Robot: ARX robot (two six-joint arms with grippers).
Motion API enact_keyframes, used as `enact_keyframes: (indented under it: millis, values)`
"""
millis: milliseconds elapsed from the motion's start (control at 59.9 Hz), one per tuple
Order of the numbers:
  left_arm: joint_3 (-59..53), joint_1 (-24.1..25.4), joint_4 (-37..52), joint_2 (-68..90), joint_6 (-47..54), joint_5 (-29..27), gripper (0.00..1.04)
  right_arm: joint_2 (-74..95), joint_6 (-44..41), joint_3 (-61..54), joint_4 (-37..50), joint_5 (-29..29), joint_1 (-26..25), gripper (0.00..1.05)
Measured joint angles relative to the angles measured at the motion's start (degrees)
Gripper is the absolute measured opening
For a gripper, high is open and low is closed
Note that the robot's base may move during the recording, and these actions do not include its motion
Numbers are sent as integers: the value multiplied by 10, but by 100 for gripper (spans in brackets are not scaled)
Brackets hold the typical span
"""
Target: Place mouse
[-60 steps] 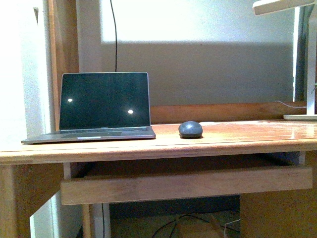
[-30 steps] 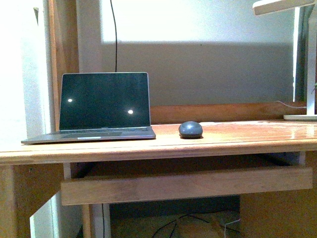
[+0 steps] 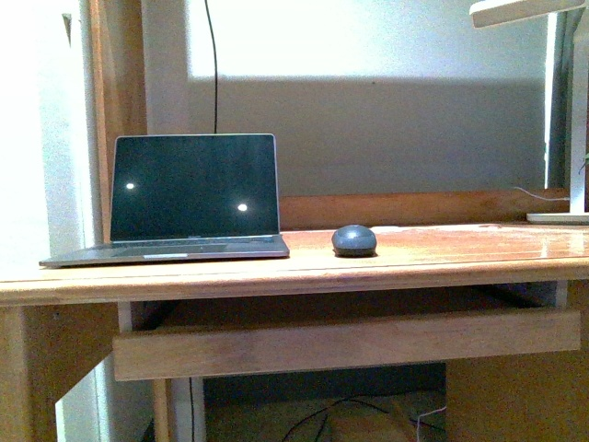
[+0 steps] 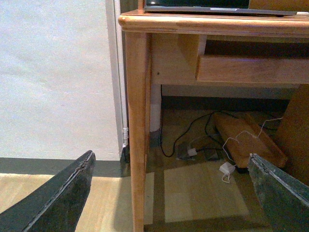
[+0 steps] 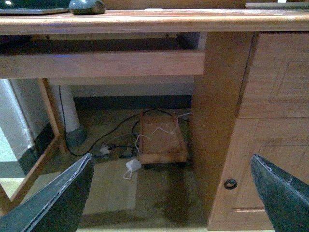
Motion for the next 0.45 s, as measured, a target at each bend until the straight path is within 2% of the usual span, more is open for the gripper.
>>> enact_keyframes:
  millis: [451]
  values:
    - [0, 0, 0, 0, 0, 0, 97, 0, 0, 0, 0, 0, 0, 97]
